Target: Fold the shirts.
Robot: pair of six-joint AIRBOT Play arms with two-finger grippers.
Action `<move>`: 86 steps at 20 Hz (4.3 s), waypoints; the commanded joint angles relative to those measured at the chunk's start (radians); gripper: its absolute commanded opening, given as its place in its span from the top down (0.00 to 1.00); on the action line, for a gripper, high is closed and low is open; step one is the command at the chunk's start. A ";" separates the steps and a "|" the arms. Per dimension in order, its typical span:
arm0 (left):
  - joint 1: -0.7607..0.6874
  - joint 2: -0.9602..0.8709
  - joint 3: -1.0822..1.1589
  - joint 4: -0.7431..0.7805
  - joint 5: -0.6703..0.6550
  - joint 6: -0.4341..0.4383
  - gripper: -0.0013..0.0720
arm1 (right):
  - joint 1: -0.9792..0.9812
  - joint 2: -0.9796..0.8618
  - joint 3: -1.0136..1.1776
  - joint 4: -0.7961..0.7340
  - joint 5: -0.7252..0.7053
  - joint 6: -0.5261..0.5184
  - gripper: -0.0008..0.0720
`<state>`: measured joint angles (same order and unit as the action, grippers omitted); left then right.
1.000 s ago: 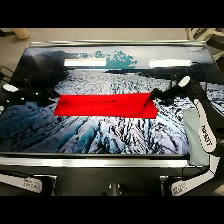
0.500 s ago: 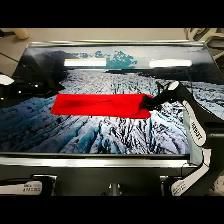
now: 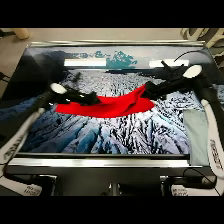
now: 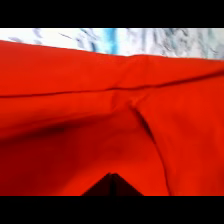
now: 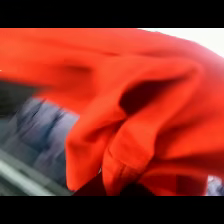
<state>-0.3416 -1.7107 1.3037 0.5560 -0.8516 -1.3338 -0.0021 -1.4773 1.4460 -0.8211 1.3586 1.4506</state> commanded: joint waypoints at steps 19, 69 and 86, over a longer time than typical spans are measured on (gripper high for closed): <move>0.395 0.387 -0.002 0.171 -0.078 0.028 0.95 | 0.394 -0.237 0.001 0.211 -0.353 -0.020 0.97; 0.390 0.547 -0.010 0.380 -0.214 0.025 0.95 | -0.866 0.188 -0.142 -0.698 0.368 0.266 0.97; 0.154 0.374 0.245 1.184 -0.374 -0.362 0.65 | -0.249 0.217 0.128 -0.679 -0.088 0.170 0.06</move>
<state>-0.1143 -1.2716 1.5017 1.4761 -1.1175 -1.5532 -0.4828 -1.2400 1.5097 -1.4925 1.3060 1.6035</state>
